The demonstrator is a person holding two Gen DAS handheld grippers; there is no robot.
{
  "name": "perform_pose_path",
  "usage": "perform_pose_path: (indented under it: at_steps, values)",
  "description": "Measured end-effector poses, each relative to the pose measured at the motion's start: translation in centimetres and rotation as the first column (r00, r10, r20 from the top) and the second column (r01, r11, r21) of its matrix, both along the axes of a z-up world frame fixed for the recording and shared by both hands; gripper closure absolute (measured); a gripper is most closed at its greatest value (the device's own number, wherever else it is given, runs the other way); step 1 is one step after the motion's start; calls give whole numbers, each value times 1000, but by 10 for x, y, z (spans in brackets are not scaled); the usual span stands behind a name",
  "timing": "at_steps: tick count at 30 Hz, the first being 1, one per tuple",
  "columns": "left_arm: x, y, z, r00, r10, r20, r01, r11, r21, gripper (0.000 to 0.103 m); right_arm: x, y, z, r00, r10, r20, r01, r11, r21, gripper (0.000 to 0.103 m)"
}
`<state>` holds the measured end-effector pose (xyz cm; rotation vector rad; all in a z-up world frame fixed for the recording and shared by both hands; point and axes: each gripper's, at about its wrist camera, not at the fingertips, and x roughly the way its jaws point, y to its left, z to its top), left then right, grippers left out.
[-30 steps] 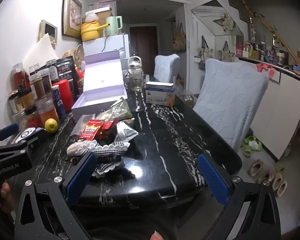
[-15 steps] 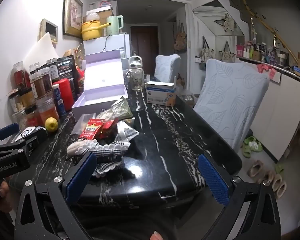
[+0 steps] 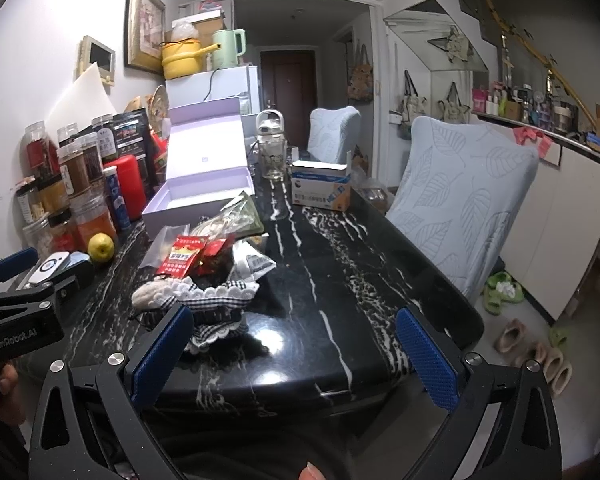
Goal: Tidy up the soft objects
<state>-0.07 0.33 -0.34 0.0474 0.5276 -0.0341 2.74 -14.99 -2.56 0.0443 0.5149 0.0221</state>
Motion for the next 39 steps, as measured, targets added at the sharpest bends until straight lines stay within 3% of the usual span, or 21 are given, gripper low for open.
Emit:
perform_pose_path:
  at_steps: [39]
  values:
    - [0,-4,-5,1000,-12,-29,12,1000,-16,0,-1,-2,-1,1000,0,-1,0,1000,-10,0]
